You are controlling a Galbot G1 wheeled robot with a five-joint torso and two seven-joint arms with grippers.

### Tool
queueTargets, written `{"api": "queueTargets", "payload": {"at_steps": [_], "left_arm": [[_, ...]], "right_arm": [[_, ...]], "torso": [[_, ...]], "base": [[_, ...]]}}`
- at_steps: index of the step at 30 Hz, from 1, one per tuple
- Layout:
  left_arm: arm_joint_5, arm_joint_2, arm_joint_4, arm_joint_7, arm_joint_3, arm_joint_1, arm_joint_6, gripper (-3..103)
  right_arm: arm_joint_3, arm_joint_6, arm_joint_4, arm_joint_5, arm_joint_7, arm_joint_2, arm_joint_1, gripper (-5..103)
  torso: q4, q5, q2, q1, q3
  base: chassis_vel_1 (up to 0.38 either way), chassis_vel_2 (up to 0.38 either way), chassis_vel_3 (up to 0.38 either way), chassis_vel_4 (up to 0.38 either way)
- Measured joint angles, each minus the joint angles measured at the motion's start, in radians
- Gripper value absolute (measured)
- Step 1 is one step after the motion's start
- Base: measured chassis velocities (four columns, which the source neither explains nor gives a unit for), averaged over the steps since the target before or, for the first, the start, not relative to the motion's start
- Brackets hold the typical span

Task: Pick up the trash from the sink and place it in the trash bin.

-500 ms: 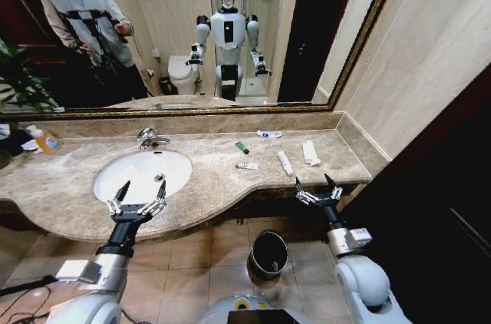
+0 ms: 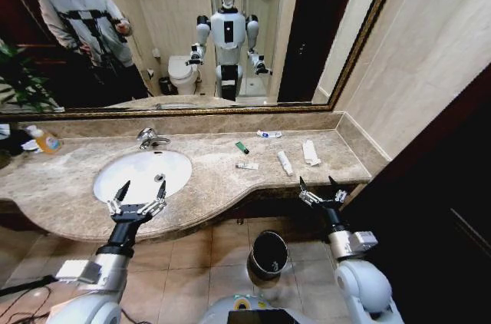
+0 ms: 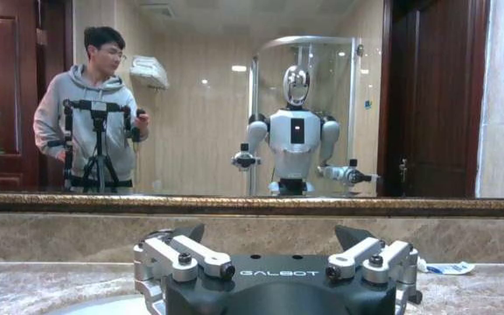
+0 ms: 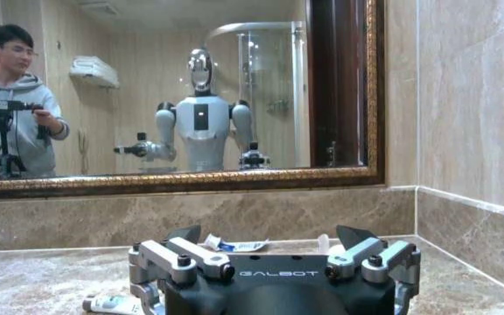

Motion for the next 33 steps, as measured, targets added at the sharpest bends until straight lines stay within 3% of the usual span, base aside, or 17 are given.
{"api": "queueTargets", "payload": {"at_steps": [14, 26, 33], "left_arm": [[0.0, 0.0, 0.0, 0.0, 0.0, 0.0, 0.0, 100], [0.0, 0.0, 0.0, 0.0, 0.0, 0.0, 0.0, 100], [0.0, 0.0, 0.0, 0.0, 0.0, 0.0, 0.0, 100]], "right_arm": [[0.0, -0.009, -0.033, 0.027, 0.009, -0.101, 0.008, 100], [-0.018, -0.065, -0.142, 0.083, 0.003, -0.23, 0.16, 100], [-0.043, -0.091, -0.351, 0.133, -0.018, -0.323, 0.381, 100]], "torso": [[-0.0001, 0.0001, 0.0, 0.0, 0.0], [0.0, 0.0001, 0.0, 0.0, 0.0], [0.0002, 0.0001, 0.0, 0.0, 0.0]], "base": [[0.0, 0.0, 0.0, 0.0], [0.0, 0.0, 0.0, 0.0], [0.0, 0.0, 0.0, 0.0]]}}
